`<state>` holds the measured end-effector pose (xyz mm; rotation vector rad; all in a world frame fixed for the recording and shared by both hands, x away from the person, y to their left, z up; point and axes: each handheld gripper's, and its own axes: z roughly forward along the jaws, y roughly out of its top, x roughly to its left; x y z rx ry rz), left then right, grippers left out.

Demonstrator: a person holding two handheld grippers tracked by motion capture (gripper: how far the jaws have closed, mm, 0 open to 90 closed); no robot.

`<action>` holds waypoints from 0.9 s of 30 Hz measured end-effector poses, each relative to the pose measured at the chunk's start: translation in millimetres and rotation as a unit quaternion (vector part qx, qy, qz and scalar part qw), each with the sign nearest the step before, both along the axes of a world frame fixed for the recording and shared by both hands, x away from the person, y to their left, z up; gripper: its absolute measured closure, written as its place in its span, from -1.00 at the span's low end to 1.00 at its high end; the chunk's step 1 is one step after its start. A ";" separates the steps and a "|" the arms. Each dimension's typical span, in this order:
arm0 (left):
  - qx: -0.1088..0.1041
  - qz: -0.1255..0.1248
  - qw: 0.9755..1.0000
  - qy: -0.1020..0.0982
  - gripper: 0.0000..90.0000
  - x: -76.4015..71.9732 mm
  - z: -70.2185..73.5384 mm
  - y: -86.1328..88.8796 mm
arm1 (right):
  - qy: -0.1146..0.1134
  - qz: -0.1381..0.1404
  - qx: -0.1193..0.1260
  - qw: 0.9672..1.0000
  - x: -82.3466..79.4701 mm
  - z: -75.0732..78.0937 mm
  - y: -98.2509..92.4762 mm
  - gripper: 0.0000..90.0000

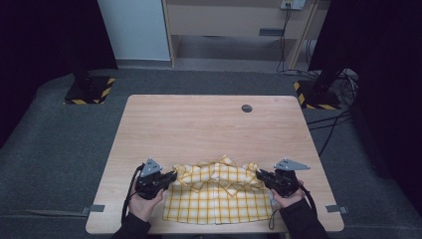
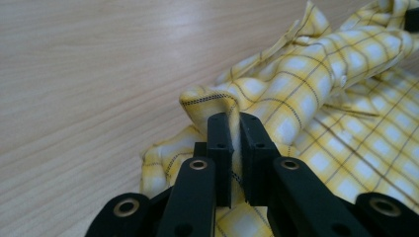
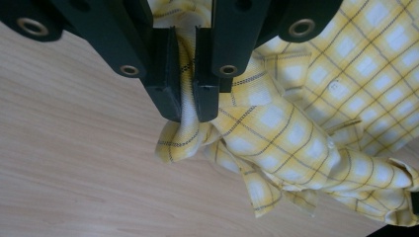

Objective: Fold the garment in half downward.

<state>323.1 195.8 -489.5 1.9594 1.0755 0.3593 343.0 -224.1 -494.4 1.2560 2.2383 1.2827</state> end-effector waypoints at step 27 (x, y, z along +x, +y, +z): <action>0.075 0.003 0.996 0.042 0.81 8.4 -32.4 -9.6 | 0.052 -0.001 -0.039 0.998 4.5 -31.0 1.9 0.80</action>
